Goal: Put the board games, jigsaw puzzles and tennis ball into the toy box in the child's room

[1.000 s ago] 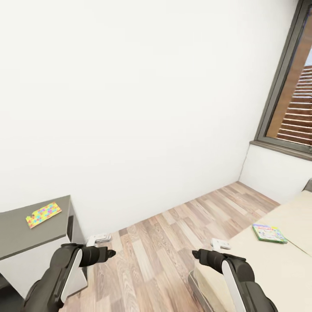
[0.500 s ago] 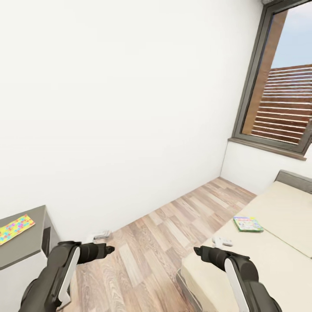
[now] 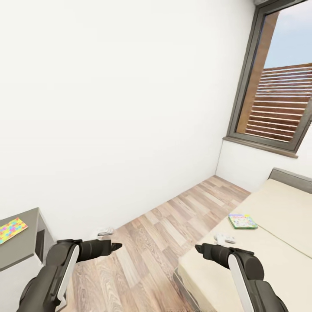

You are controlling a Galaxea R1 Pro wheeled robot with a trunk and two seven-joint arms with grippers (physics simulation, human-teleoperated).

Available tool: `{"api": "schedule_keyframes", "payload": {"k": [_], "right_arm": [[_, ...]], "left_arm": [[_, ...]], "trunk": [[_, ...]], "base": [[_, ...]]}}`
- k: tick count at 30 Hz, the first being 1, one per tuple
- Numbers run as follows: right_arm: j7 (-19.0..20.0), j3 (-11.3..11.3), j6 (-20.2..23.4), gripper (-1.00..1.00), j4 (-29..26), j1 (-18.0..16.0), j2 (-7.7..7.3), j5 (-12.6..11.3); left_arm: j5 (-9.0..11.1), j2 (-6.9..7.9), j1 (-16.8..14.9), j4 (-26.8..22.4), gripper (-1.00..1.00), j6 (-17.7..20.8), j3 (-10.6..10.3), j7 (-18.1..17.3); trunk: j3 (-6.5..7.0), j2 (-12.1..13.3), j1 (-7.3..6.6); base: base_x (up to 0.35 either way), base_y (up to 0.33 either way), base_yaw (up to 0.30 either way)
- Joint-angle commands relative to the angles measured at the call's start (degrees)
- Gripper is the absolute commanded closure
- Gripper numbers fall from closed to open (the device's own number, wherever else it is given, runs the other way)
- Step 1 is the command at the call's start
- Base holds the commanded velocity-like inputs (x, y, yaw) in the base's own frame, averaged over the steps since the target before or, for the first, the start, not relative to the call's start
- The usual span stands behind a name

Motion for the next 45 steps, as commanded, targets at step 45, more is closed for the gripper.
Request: {"api": "schedule_keyframes", "payload": {"k": [45], "right_arm": [[-0.40,-0.37,-0.14,-1.00,0.67,-0.07,0.28,-0.31]], "left_arm": [[0.15,3.27,-0.03,-0.40,-1.00,0.26,0.72,-1.04]], "trunk": [[-2.42,-0.14,0.04]], "base": [[0.070,0.050,-0.242]]}}
